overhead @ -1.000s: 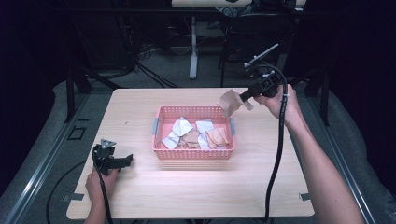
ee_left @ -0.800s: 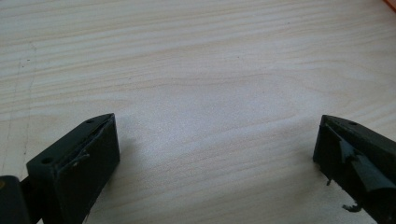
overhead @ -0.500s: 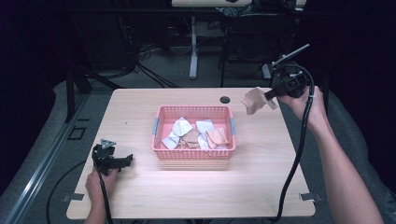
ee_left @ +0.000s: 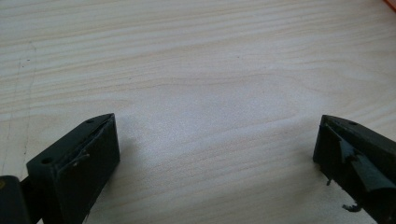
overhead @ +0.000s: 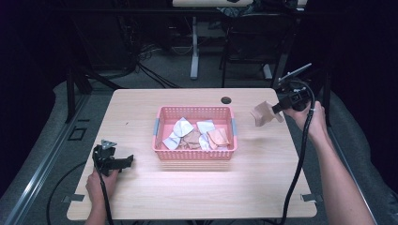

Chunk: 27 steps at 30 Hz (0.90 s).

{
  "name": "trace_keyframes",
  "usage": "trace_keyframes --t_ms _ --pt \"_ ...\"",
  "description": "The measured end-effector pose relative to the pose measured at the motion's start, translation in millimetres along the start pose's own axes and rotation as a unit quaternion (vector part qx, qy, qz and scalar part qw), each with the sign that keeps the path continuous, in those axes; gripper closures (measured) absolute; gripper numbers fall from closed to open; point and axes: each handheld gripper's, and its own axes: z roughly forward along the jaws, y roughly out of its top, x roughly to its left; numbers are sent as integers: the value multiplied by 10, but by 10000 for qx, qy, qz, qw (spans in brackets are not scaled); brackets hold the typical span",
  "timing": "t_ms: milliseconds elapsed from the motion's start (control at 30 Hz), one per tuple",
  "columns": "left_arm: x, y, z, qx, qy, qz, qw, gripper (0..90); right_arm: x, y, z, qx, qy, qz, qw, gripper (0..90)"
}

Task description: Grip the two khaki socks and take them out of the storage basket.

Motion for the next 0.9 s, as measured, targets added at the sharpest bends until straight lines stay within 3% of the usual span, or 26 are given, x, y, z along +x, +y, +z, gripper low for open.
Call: trace_keyframes --t_ms 167,333,667,900 --pt "0 0 0 -2 2 0 10000 3 -41 -98 257 226 58 87 9997 852" --pt "0 0 0 -1 1 1 10000 3 -8 -181 492 474 -4 17 9989 851" --pt "0 0 0 0 1 0 10000 3 8 -283 783 809 67 -10 9967 849" --pt "0 0 0 -1 2 2 10000 3 3 -356 955 881 197 84 9959 838"
